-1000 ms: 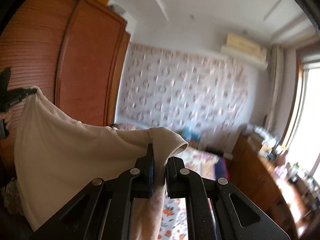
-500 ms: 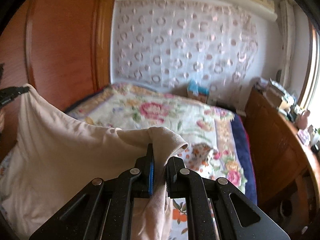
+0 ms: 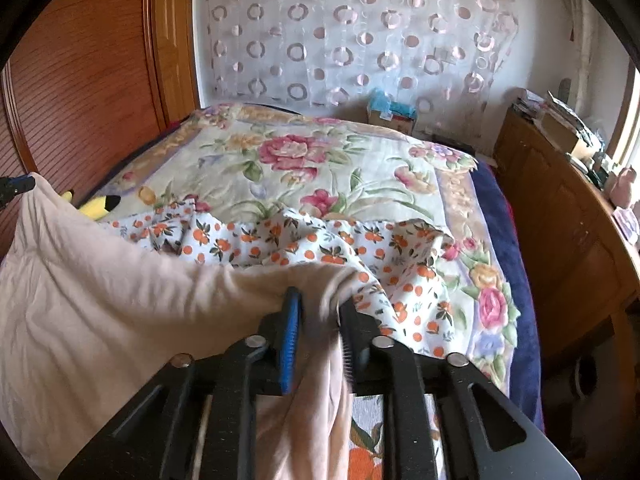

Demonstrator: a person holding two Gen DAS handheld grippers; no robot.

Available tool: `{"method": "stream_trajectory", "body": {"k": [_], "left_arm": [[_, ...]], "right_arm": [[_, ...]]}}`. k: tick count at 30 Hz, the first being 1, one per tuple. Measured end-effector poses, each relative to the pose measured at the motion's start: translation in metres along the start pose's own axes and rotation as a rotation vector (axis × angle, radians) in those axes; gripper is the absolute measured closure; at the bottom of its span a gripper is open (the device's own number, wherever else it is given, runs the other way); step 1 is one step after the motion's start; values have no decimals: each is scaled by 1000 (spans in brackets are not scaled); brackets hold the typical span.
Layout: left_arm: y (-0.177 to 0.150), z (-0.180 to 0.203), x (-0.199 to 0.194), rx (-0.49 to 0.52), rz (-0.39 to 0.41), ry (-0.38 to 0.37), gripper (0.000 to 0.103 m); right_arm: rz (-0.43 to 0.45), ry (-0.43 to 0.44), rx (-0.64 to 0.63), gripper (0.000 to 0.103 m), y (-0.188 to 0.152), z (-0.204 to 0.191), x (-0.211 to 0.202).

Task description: Fold small clothes

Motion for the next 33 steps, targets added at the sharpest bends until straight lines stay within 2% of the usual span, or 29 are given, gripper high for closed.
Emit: {"method": "stream_trajectory", "body": {"k": [2,4,7,13,14,20,26,31,33], "left_arm": [[-3,-1,-1,-4,-9,-21,58],[-10,-1,-6,-3,-27,-35,47],[-28,2,-18,-4,-38,-47,39],[-63,10,-43,33,-62,-27,39],[-67,11,-47,31,-65,-29,39],[-89,19,-64,19,-94,-41,39],[-109,28,-71,7,-134,-59,39],[-121,28,-68,-20,-185,-66,39],[-124,28,-68,-34,-198,-91,39]], "right_arm": [[19,4,16,51,-2,-1,-13],[32,15,36,51,-11,-4,-26],[38,33,51,51,-30,-15,-56],[8,72,81,51,-84,-29,-104],[31,77,74,51,-89,-28,-105],[-8,96,116,51,-121,-28,-117],[-47,114,143,51,-126,-28,-111],[-33,108,153,51,-119,-20,-100],[-21,96,144,51,-117,-19,-95]]}}
Point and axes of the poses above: each gripper's, at about its wrist camera, not at the fingertips, and x roughly the way its jaws point, z to its right, y to its top, the point moved 2 cm from there along x, roughly the way its jaws point, and after that the axes turned 12 degrees about y, right-handed, at the moved point
